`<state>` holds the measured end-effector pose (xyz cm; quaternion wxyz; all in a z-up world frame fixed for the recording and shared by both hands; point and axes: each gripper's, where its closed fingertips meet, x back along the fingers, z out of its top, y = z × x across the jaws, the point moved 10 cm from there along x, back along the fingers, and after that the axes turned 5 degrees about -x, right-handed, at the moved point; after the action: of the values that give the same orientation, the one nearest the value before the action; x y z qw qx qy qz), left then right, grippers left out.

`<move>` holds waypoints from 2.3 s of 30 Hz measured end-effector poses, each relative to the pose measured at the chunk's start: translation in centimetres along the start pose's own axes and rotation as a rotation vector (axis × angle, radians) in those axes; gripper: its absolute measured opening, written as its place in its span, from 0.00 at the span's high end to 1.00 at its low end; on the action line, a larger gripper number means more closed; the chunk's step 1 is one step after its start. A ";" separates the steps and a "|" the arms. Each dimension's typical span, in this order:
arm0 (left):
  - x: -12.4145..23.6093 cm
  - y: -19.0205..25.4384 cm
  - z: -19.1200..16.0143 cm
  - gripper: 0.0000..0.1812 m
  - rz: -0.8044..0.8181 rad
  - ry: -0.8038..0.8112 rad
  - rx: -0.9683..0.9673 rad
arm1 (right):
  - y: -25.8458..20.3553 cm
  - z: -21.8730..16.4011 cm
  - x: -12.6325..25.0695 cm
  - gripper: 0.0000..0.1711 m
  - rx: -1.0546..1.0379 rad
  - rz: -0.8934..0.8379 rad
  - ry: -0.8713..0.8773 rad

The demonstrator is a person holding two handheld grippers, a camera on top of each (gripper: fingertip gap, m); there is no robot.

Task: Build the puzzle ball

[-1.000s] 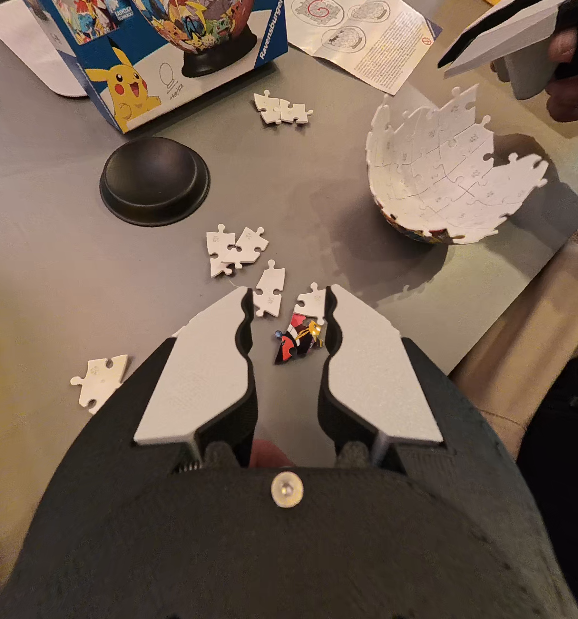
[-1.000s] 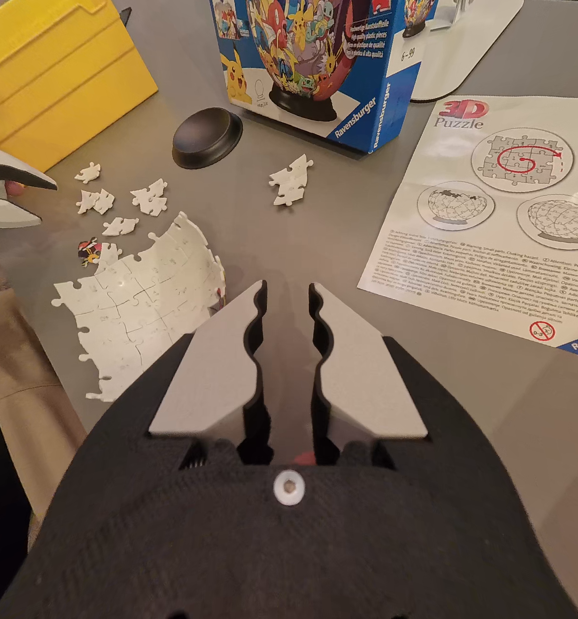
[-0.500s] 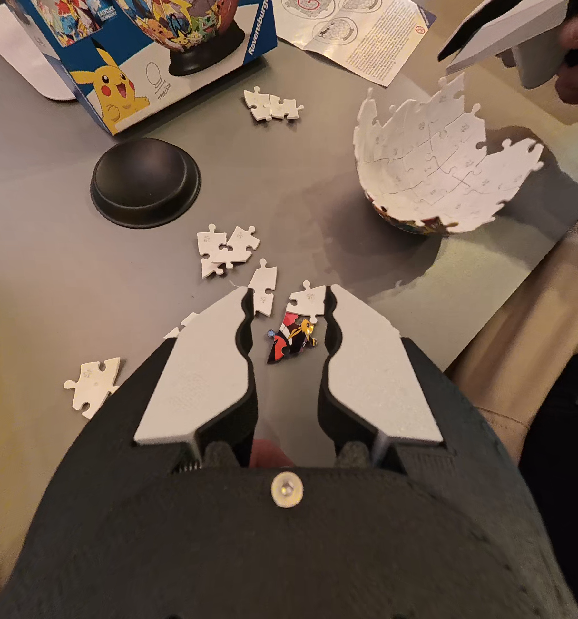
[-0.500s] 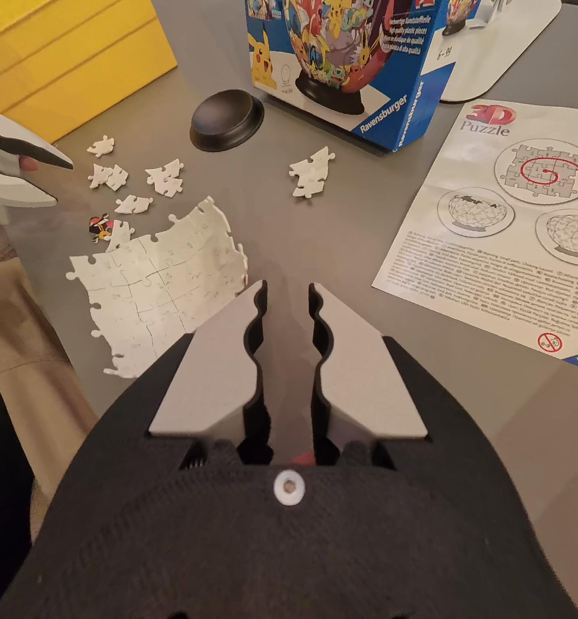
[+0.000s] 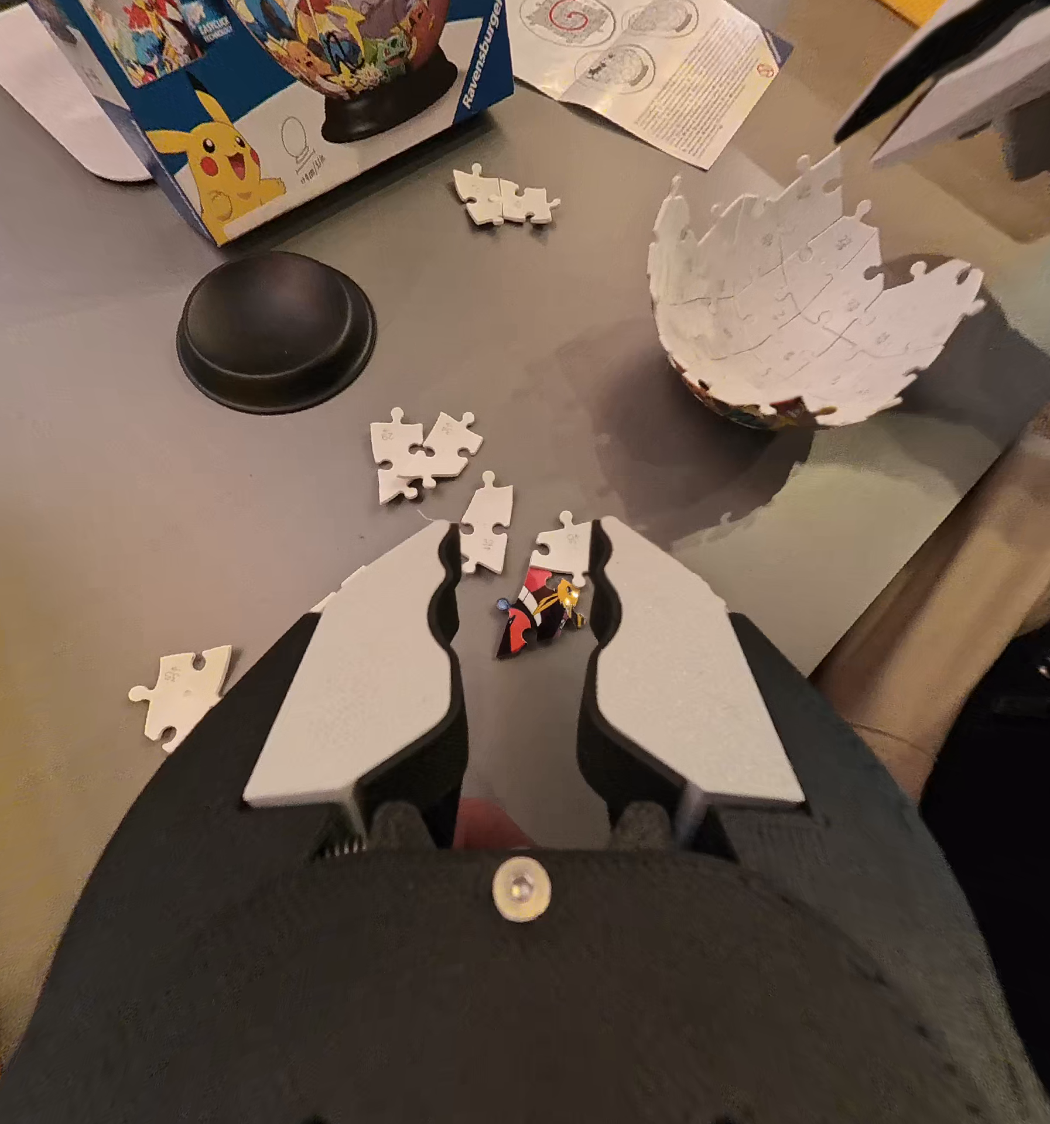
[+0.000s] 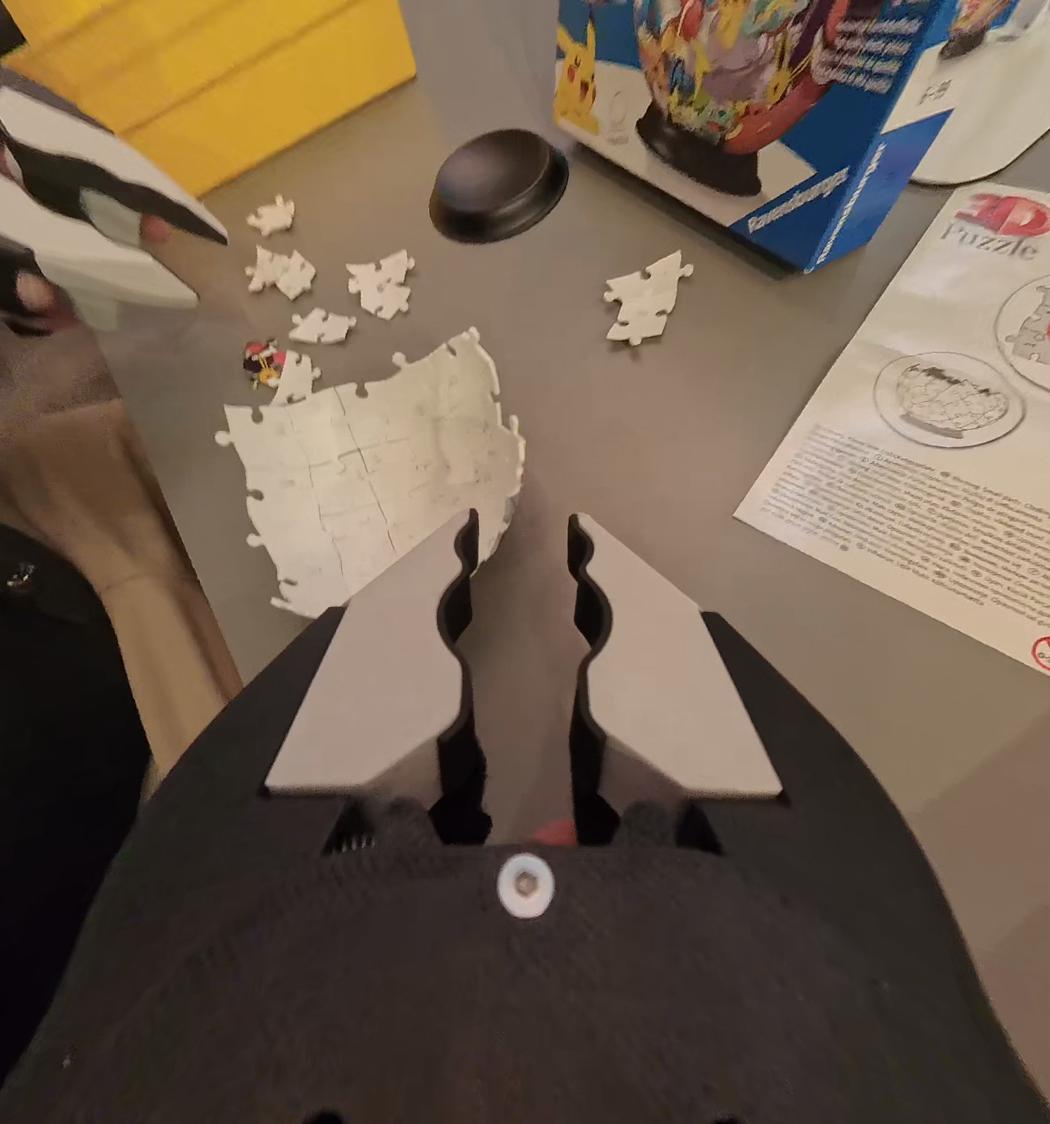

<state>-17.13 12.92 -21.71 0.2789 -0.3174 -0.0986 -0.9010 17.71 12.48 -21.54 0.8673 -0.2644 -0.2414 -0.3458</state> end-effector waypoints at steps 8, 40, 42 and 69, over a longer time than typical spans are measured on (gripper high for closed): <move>-0.1 0.2 0.0 0.78 -0.027 0.002 0.003 | 0.3 -0.2 -2.1 0.87 -0.016 0.014 -0.072; -0.8 0.6 0.2 0.78 -0.032 -0.009 -0.028 | 0.0 3.8 -8.4 0.90 0.112 0.239 -0.097; -0.9 0.8 0.3 0.78 -0.036 -0.012 -0.038 | -0.3 4.1 -8.7 0.90 0.111 0.272 -0.088; -5.9 3.2 2.7 0.79 -0.307 0.003 0.040 | 1.3 4.1 -3.7 0.86 0.107 0.128 -0.223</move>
<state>-10.16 13.86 -23.33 0.1443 -0.2917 -0.1633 -0.9314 15.24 17.59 -21.11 0.8683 -0.2692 -0.3370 -0.2449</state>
